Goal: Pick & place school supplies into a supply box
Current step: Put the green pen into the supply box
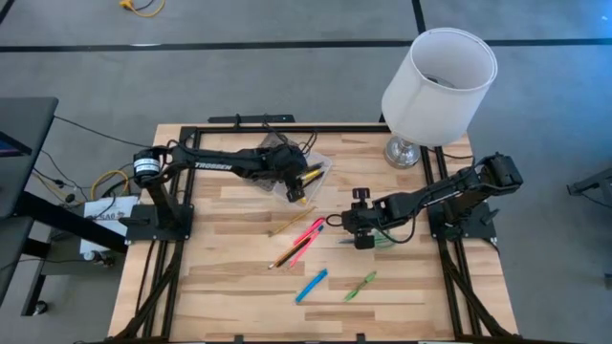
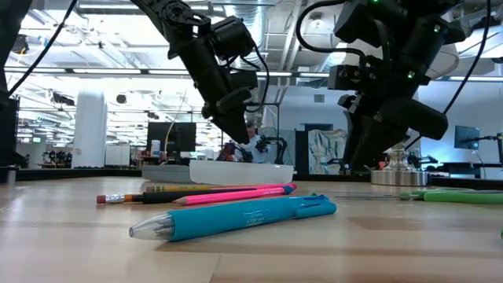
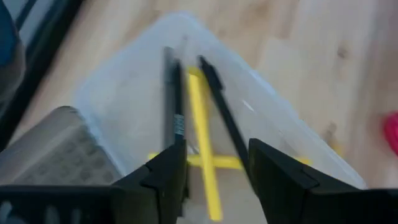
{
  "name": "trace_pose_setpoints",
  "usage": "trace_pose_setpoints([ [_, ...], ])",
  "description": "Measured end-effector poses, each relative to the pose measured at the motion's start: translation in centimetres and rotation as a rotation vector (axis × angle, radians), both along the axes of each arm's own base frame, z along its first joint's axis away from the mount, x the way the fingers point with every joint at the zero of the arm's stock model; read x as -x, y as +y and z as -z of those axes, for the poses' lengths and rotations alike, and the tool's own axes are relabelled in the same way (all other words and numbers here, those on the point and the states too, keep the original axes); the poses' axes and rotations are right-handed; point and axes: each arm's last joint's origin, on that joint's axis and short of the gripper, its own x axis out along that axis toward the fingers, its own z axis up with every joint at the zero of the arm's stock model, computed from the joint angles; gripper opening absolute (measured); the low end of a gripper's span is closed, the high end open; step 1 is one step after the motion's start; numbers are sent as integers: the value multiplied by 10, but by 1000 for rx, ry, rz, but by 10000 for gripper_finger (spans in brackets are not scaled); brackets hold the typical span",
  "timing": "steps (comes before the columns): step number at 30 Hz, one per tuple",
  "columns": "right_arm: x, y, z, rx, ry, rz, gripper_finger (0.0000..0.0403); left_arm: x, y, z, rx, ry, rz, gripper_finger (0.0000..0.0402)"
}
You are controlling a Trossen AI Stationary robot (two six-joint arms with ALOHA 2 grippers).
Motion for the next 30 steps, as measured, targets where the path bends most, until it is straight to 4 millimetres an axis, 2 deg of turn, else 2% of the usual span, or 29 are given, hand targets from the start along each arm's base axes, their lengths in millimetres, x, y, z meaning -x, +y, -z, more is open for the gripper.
trace_pose_setpoints([
  [7, 1, 10, -20, -8, -113, -72, 120, 0, -39, -9, -29, 37, 133, 171],
  [13, 8, 23, -35, -66, -177, -122, 120, 14, -83, -17, -63, 147, 171, 171],
  [18, 15, 44, -36, -223, -156, -176, 120, 25, -125, -14, -99, 206, 180, 171],
  [23, 27, 71, -28, -270, -98, -181, 120, 33, -164, -5, -177, 177, 225, 171],
  [30, 46, 107, -26, -283, -104, -227, 120, 45, -188, 2, -181, 145, 152, 171],
])
